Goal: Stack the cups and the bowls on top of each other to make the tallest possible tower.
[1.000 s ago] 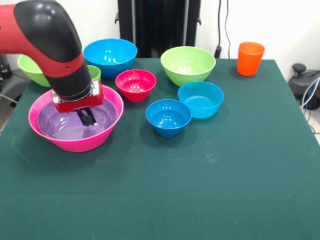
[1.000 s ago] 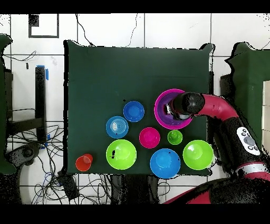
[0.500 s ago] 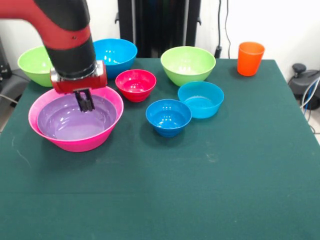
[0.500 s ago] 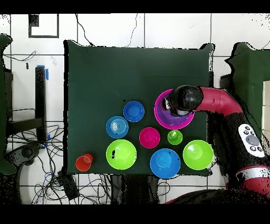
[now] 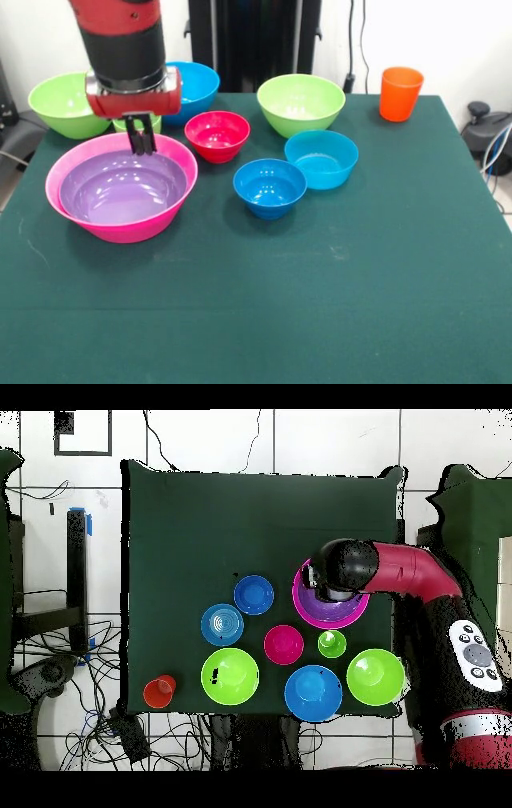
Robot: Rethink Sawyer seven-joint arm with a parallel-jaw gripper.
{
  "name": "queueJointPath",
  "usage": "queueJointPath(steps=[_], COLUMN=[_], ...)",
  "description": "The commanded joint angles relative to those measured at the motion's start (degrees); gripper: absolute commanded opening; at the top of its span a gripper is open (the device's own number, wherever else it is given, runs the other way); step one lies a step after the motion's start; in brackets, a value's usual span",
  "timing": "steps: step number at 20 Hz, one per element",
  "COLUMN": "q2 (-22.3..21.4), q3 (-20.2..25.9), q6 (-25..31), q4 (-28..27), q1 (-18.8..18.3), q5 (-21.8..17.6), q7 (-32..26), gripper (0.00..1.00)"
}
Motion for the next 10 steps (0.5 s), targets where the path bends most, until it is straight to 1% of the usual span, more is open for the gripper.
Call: queueJointPath(steps=[1, 6, 10], q2=[-4.72, -5.54, -7.07], q3=[-4.78, -6.56, -7.35], q6=[2.80, 2.38, 0.71], q4=[7.78, 8.32, 10.66], q1=[6.49, 8.78, 12.51], q5=[3.99, 5.42, 7.27], q7=[14.67, 16.39, 20.09], gripper=[0.00, 0.00, 0.00])
